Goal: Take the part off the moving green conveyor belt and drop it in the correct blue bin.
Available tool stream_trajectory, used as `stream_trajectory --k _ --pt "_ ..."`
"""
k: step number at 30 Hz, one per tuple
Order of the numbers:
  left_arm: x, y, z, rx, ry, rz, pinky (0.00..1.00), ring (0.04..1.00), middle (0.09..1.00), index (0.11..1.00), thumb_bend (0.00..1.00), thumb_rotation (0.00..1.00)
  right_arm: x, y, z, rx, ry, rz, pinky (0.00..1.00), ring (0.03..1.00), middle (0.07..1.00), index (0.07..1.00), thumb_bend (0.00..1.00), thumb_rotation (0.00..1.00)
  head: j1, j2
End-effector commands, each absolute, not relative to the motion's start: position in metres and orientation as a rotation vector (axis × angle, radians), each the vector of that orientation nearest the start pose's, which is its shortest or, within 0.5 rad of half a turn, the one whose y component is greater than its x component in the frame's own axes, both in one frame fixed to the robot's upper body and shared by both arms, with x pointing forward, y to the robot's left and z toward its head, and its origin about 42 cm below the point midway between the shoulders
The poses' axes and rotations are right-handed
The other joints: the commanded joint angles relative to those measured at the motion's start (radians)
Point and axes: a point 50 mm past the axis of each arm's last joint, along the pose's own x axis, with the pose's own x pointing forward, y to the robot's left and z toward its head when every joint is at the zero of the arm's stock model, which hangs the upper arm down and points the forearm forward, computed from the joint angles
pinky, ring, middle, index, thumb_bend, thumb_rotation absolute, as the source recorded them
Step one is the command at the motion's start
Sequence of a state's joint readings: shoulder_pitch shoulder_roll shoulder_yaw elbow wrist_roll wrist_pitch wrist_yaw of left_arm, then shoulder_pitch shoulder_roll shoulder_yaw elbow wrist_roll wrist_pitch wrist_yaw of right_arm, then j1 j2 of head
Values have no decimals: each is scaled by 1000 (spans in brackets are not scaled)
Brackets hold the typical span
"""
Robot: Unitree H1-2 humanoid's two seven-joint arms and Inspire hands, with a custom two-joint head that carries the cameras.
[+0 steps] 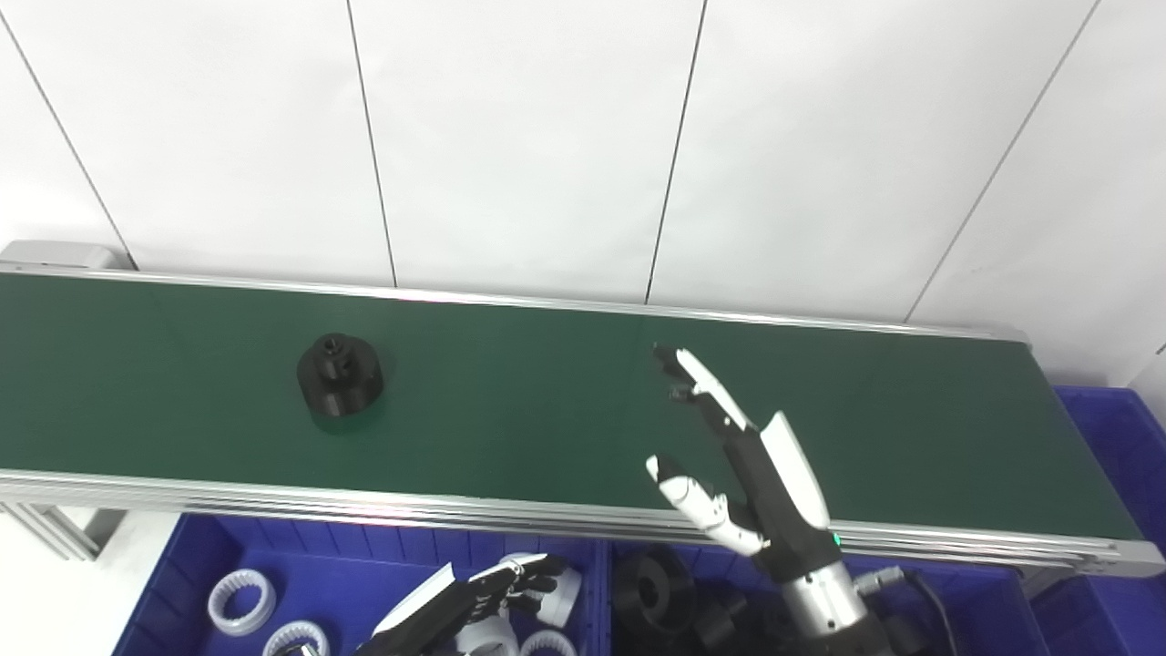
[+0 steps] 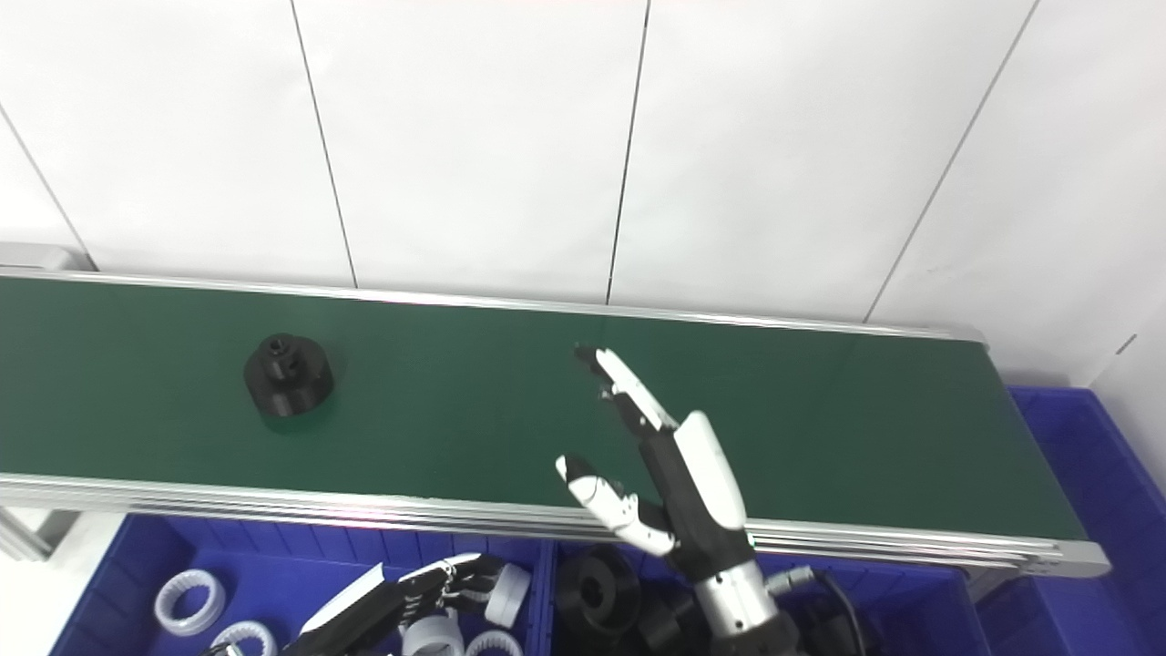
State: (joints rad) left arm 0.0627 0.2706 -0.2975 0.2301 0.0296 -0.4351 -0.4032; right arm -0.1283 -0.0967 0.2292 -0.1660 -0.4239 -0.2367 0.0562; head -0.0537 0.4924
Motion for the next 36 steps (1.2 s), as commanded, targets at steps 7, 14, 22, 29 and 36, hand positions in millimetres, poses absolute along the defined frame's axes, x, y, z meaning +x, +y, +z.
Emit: stream_trajectory --k 7,14,22,29,36 --pt "242 221 46 298 -123 -728 801 874 911 889 448 515 346 -131 220 -472 -638 169 782 852 876 854 550 412 5 -2" --pt "242 224 47 294 -124 -733 811 883 918 891 453 512 383 -114 234 -475 -639 108 799 851 863 838 651 335 5 -4" --pt "242 226 48 304 -127 -730 802 875 911 888 450 506 426 -89 235 -568 -597 80 736 821 826 805 827 391 8 -8" --pt "241 226 48 295 -126 -731 807 879 916 889 458 508 458 -76 222 -710 -529 129 949 988 983 841 935 475 11 -6" --pt "238 226 49 294 -127 -729 807 881 918 890 470 524 470 -68 207 -722 -470 141 1000 1000 1000 816 997 463 5 -7"
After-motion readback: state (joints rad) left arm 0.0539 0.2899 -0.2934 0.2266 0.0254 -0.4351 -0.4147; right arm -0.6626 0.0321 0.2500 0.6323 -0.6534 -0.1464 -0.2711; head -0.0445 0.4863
